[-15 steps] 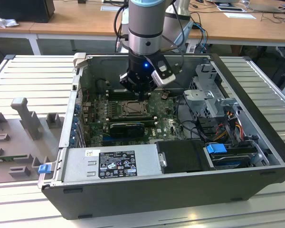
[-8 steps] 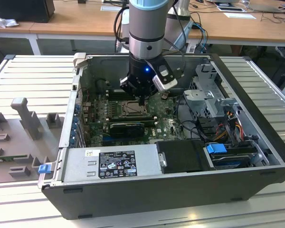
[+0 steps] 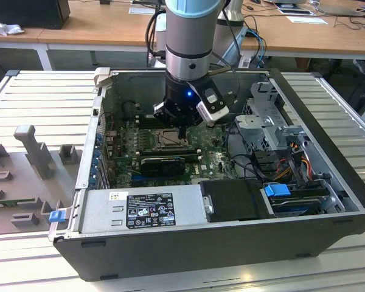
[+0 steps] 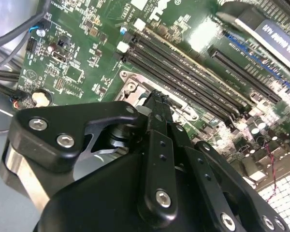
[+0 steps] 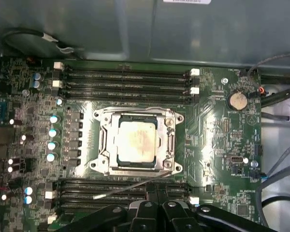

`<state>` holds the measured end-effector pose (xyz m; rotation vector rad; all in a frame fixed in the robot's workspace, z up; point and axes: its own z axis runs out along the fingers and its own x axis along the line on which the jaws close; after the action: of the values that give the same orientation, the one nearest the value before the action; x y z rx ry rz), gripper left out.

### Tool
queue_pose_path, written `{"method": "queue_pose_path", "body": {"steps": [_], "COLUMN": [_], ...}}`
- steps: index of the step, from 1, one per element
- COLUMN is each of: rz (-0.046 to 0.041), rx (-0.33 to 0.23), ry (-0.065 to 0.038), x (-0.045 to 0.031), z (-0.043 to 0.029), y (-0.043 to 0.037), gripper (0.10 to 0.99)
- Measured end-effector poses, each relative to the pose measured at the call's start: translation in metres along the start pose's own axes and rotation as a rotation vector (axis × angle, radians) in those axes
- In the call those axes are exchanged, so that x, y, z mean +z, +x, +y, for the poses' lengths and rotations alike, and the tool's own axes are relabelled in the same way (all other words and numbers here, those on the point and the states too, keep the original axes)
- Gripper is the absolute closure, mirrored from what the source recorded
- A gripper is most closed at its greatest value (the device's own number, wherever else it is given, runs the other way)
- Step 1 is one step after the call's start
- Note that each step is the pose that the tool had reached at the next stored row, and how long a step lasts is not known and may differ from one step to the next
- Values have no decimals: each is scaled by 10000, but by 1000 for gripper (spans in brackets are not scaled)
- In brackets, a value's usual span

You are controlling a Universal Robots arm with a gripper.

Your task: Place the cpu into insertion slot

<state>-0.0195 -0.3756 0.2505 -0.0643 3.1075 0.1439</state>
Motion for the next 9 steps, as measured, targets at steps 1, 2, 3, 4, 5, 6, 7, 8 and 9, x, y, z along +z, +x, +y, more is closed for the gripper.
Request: {"method": "queue_pose_path", "body": {"steps": [1,2,3,4,5,6,7,8,9], "rz": [-1,3,17,17,15,16,16,15,14], "rx": [1,4,9,11,11,11,13,16,13], "ry": [-44,-116,-230,-314,-328,-331,-335,-349,-391], "x": [-2,-3,-6,-9,-10,-12,-14,-14,-12], "z": [-23,-36,-62,-101,-118,-133,-147,-152,-150], "y": [2,3,4,6,8,11,20,37,84], "gripper": [980,980,980,980,980,980,980,980,980]}}
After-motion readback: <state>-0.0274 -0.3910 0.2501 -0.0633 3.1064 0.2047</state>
